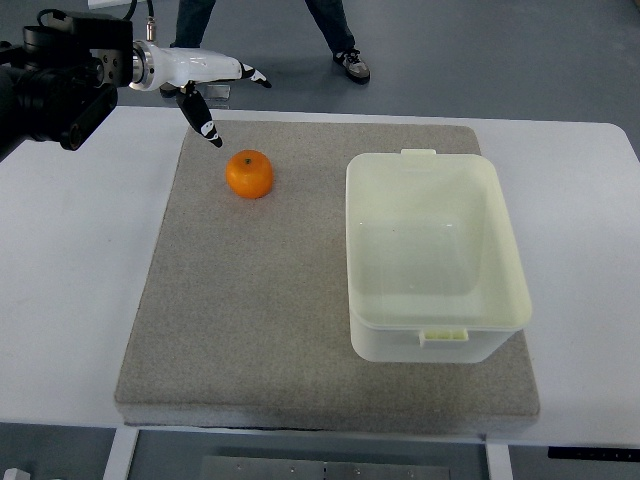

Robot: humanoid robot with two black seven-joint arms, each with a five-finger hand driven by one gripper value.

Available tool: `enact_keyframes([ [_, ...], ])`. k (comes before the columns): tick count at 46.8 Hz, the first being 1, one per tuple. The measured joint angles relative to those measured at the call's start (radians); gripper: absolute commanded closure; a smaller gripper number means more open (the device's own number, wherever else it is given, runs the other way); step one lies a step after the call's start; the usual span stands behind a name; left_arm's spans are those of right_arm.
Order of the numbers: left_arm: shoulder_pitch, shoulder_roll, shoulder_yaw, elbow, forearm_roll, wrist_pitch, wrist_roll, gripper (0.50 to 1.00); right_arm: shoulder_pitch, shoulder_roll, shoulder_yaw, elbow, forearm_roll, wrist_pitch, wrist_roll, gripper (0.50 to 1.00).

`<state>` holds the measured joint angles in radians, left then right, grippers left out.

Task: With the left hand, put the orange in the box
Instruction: 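Swing the left hand over the orange, fingers pointing down, then lower the left hand around the orange and close the fingers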

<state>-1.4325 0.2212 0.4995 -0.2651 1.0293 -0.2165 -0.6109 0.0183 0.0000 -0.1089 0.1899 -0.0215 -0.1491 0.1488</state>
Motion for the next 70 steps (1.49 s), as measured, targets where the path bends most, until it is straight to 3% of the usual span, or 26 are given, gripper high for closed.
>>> enact_keyframes([
  [15, 0.004, 0.001, 0.001, -0.155, 0.012, -0.001, 0.0, 0.51, 0.0, 0.0, 0.0, 0.0, 0.0, 0.0, 0.0, 0.568],
  [55, 0.057, -0.002, 0.007, -0.138, 0.152, 0.031, 0.0, 0.514, 0.0, 0.0, 0.0, 0.0, 0.0, 0.0, 0.0, 0.568],
  [60, 0.057, -0.002, 0.007, -0.138, 0.153, 0.033, 0.0, 0.54, 0.0, 0.0, 0.0, 0.0, 0.0, 0.0, 0.0, 0.568],
  [63, 0.058, -0.002, 0.007, -0.138, 0.153, 0.034, 0.0, 0.6, 0.0, 0.0, 0.0, 0.0, 0.0, 0.0, 0.0, 0.568],
  [65, 0.059, -0.003, 0.007, -0.138, 0.153, 0.036, 0.0, 0.613, 0.0, 0.0, 0.0, 0.0, 0.0, 0.0, 0.0, 0.568],
  [67, 0.059, -0.003, 0.007, -0.138, 0.153, 0.039, 0.0, 0.677, 0.0, 0.0, 0.0, 0.0, 0.0, 0.0, 0.0, 0.568],
  [70, 0.059, -0.005, 0.007, -0.138, 0.153, 0.04, 0.0, 0.724, 0.0, 0.0, 0.0, 0.0, 0.0, 0.0, 0.0, 0.568],
])
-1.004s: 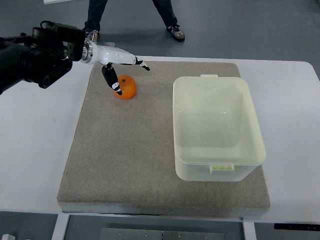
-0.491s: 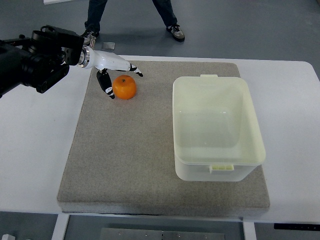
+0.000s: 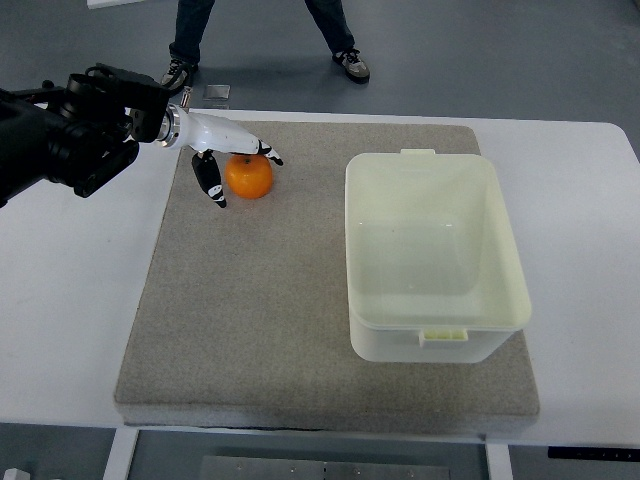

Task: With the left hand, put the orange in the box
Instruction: 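Lower the left hand around the orange and close the fingers, then lift the orange with the left hand and carry it over the box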

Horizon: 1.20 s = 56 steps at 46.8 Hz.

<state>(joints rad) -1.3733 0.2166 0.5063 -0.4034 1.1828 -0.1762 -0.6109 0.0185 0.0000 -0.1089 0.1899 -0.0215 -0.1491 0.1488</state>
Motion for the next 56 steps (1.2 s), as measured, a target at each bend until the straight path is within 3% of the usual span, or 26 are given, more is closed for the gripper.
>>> enact_keyframes([
  [4, 0.001, -0.002, 0.0, 0.0, 0.001, 0.001, 0.0, 0.816, 0.0, 0.0, 0.0, 0.0, 0.0, 0.0, 0.0, 0.568],
  [8, 0.002, -0.004, 0.0, 0.001, 0.001, 0.001, 0.0, 1.0, 0.0, 0.0, 0.0, 0.0, 0.0, 0.0, 0.0, 0.568],
  [20, 0.016, -0.019, -0.001, 0.059, 0.001, 0.001, 0.0, 1.0, 0.0, 0.0, 0.0, 0.0, 0.0, 0.0, 0.0, 0.568],
  [47, 0.008, -0.022, -0.007, 0.072, -0.018, 0.003, 0.0, 1.0, 0.0, 0.0, 0.0, 0.0, 0.0, 0.0, 0.0, 0.568],
  [56, -0.004, -0.026, -0.012, 0.134, -0.023, 0.045, 0.0, 1.0, 0.0, 0.0, 0.0, 0.0, 0.0, 0.0, 0.0, 0.568],
])
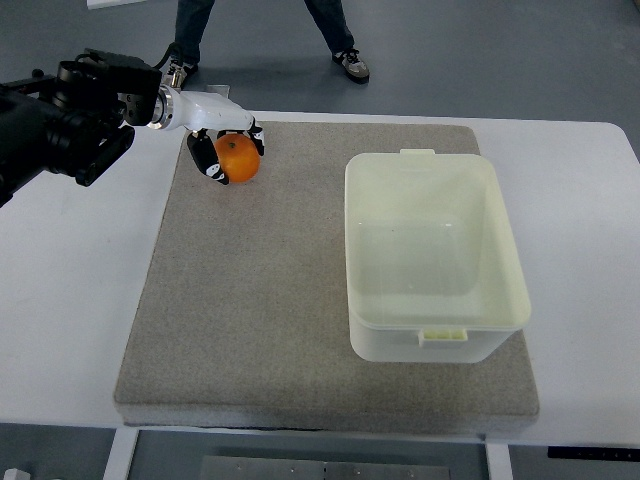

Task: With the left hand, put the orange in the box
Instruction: 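Lift the orange with the left hand and carry it over the box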

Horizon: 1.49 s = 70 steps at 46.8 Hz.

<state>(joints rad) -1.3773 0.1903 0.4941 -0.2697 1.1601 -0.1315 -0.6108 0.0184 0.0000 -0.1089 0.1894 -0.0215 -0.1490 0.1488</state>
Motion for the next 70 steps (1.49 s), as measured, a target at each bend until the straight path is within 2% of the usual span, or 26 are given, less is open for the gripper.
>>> enact_keyframes([
  [7, -0.029, -0.004, -0.005, 0.043, -0.032, 0.007, 0.0, 1.0, 0.0, 0.0, 0.0, 0.001, 0.0, 0.0, 0.0, 0.568],
  [20, -0.084, -0.031, -0.009, 0.038, -0.1, 0.011, 0.0, 1.0, 0.0, 0.0, 0.0, 0.0, 0.0, 0.0, 0.0, 0.568],
  [27, -0.102, -0.051, -0.009, 0.025, -0.123, 0.037, 0.0, 1.0, 0.0, 0.0, 0.0, 0.0, 0.0, 0.0, 0.0, 0.568],
  [37, -0.125, -0.077, -0.076, -0.044, -0.126, 0.066, 0.0, 1.0, 0.0, 0.0, 0.0, 0.0, 0.0, 0.0, 0.0, 0.568],
  [46, -0.156, -0.066, -0.154, -0.178, -0.124, 0.067, 0.0, 1.0, 0.0, 0.0, 0.0, 0.001, 0.0, 0.0, 0.0, 0.568],
  [70, -0.233, -0.043, -0.242, -0.439, -0.11, 0.067, 0.0, 1.0, 0.0, 0.0, 0.0, 0.001, 0.0, 0.0, 0.0, 0.568],
])
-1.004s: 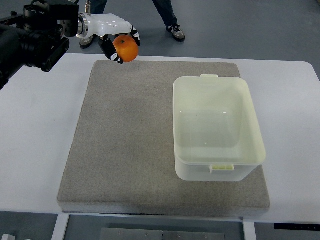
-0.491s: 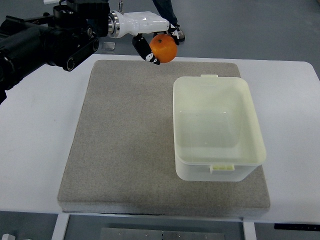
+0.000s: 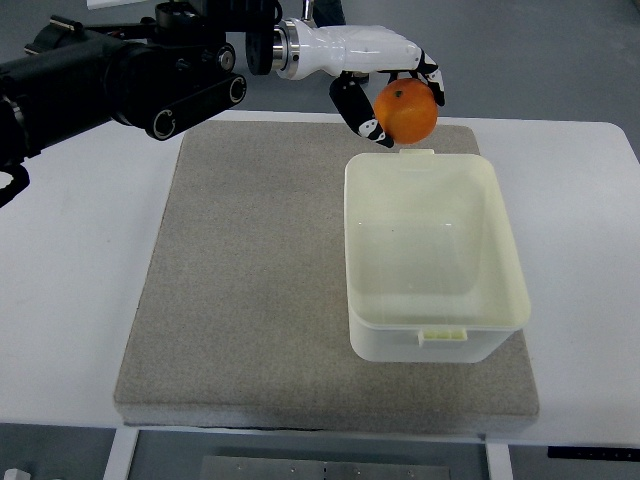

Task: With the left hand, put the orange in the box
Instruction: 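Lift the orange with the left hand and carry it over the box, then open the left hand fingers to drop the orange into the box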

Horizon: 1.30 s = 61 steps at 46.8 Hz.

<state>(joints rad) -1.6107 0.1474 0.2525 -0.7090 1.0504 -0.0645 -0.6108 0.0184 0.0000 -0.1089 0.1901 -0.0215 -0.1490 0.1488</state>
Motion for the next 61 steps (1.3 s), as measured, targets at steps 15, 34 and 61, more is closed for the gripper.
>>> enact_keyframes([
  [15, -0.021, 0.009, -0.007, -0.165, 0.009, 0.0, 0.0, 1.0, 0.0, 0.0, 0.0, 0.0, 0.0, 0.0, 0.0, 0.568],
  [34, -0.011, 0.026, -0.04, -0.207, 0.023, -0.014, 0.0, 0.971, 0.0, 0.0, 0.0, 0.0, 0.0, 0.0, 0.0, 0.568],
  [61, -0.001, 0.027, -0.046, -0.233, 0.012, -0.023, 0.0, 0.525, 0.0, 0.0, 0.0, 0.0, 0.0, 0.0, 0.0, 0.568],
])
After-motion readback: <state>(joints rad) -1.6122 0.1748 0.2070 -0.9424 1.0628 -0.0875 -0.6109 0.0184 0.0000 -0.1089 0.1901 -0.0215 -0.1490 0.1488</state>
